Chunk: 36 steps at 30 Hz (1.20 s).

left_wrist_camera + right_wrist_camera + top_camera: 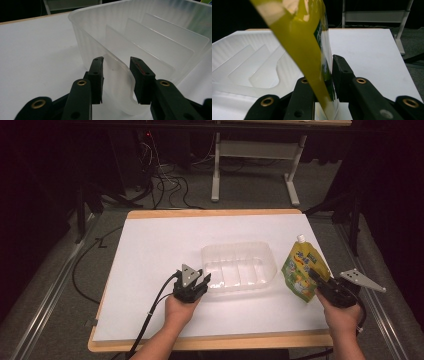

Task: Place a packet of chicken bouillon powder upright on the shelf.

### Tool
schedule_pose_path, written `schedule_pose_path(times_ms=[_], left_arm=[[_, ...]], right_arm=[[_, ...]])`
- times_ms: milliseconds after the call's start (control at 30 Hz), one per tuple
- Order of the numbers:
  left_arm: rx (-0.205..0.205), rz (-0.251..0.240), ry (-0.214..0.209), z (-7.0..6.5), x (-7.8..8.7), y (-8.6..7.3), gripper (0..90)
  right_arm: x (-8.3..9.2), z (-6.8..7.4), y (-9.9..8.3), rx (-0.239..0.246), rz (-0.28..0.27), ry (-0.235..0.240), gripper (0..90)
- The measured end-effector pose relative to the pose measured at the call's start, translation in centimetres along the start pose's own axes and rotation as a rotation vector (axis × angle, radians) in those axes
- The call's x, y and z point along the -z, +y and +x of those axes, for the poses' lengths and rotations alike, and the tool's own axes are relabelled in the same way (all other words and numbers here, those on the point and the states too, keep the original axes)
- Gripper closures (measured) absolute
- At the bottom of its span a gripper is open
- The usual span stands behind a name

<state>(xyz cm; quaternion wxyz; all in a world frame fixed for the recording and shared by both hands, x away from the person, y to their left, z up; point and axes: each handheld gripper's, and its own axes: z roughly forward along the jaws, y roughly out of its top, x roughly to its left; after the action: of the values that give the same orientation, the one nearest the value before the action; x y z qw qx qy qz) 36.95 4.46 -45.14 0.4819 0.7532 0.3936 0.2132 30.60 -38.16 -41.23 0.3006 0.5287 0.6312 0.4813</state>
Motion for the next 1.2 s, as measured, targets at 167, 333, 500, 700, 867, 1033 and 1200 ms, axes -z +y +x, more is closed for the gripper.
schedule_pose_path(times_ms=[167,333,500,700,867,1033,1200], left_arm=[[-0.028,-0.008,-0.013,0.2,0.6,0.2,54.5],[-0.063,-0.006,-0.034,0.6,1.7,0.2,50.1],[-0.085,0.007,-0.037,0.7,1.6,-0.2,52.7],[-0.102,-0.012,-0.06,0.8,1.6,-0.7,63.9],[-0.128,-0.012,-0.059,0.4,1.3,-0.8,71.1],[-0.121,-0.013,-0.055,0.5,1.0,-0.8,71.3],[-0.121,-0.011,-0.053,0.6,0.8,-0.8,71.4]], right_arm=[[-0.1,0.2,0.0,0.006,0.002,-0.005,86.7],[-0.2,0.4,0.1,0.013,0.01,-0.016,89.8],[-0.2,0.5,0.4,0.001,0.03,-0.011,89.4],[0.1,0.5,0.3,-0.016,0.029,-0.02,88.0],[0.0,0.8,0.2,-0.019,0.023,-0.023,89.9],[0.1,0.9,0.2,-0.025,0.014,-0.04,90.0],[0.7,1.0,0.6,-0.043,-0.011,-0.033,90.0]])
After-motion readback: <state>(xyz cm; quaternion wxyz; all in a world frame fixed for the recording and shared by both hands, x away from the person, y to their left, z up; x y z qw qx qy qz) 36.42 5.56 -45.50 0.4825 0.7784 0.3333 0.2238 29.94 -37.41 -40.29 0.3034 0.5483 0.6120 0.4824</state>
